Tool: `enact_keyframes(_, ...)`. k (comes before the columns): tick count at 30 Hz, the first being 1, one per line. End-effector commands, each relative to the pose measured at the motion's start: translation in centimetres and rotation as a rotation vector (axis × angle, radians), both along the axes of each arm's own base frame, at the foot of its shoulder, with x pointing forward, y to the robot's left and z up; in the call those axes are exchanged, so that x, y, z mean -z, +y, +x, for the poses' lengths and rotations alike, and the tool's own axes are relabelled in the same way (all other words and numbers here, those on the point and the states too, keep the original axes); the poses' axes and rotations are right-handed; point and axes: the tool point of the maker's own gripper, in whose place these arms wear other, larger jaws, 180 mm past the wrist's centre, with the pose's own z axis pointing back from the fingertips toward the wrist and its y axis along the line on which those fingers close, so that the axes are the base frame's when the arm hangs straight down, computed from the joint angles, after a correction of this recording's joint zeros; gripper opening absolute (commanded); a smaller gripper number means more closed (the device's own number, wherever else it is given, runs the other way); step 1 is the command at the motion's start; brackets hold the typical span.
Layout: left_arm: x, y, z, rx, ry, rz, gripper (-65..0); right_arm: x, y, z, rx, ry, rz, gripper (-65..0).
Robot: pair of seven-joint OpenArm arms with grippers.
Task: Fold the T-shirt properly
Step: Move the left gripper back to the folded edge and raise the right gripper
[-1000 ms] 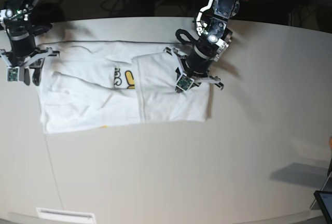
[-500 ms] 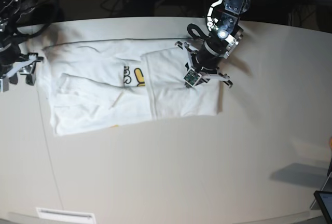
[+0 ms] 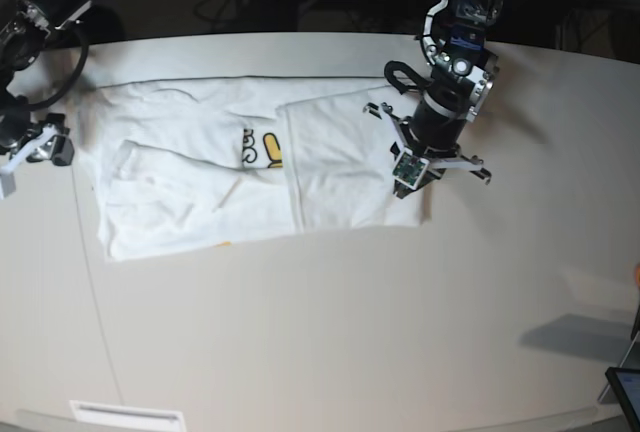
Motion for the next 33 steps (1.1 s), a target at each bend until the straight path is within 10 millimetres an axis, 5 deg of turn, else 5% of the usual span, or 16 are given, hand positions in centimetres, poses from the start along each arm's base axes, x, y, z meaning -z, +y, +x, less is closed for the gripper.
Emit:
enact_keyframes(1, -1.0, 1.4, 0.1, -0.03, -0.032, 0.014, -65.0, -1.6, -1.1, 1.0, 0.003, -0.062, -0.011, -31.2)
enact_keyframes(7, 0.7, 5.7, -2.3, -0.14, 0.032, 0.032, -65.0, -2.2, -1.6, 1.8, -0.027, -0.112, 0.087, -20.7)
enact_keyframes(12, 0.5, 8.4, -2.7, -0.252, 0.042, -0.13, -65.0, -1.3, -0.5, 2.2, -0.072, -0.099, 0.165, -20.2)
enact_keyframes(17, 1.9, 9.4, -3.2, -0.293, 0.082, -0.172, -65.0, -1.1, 1.2, 3.0, -0.12, -0.109, 0.213, -20.2)
enact_keyframes(24, 5.2, 10.4, -4.4, -0.332, 0.166, -0.171, -65.0, -1.2, 1.2, 3.5, -0.113, -0.121, 0.229, -20.2)
enact_keyframes(33, 5.6, 10.4, -2.8, -0.338, 0.16, -0.185, -65.0, 2.2, -0.2, 2.9, -0.029, -0.043, 0.335, -20.2)
